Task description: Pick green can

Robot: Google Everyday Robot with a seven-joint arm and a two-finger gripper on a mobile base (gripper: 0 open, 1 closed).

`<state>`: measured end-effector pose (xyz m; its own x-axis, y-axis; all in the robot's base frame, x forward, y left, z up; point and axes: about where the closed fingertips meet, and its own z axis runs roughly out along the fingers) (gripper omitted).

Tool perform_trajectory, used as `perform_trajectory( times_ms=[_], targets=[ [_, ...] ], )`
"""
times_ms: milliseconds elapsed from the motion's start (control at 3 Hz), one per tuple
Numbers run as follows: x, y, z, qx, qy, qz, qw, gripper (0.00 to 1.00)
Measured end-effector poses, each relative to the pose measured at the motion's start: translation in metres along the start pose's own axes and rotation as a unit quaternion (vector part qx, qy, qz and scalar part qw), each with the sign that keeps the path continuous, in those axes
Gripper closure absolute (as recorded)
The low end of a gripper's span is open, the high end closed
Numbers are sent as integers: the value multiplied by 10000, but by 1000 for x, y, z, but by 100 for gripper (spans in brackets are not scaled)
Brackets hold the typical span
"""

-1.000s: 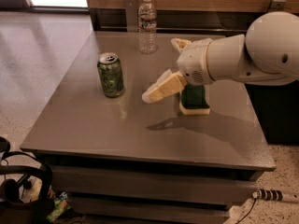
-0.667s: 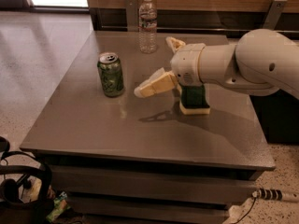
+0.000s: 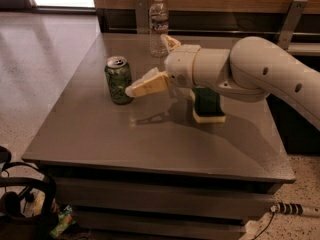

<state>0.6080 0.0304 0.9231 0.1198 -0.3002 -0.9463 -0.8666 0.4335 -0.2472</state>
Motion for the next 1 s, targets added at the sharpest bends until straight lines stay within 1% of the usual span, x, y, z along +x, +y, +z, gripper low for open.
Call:
perform_trajectory(
  times_ms=[333, 667, 1000],
  targets=[
    [-3, 12, 25, -335, 56, 26, 9994, 0],
    [4, 33, 49, -781, 159, 150, 9967, 0],
    [9, 44, 66, -1104, 71, 244, 9936, 3]
  ],
)
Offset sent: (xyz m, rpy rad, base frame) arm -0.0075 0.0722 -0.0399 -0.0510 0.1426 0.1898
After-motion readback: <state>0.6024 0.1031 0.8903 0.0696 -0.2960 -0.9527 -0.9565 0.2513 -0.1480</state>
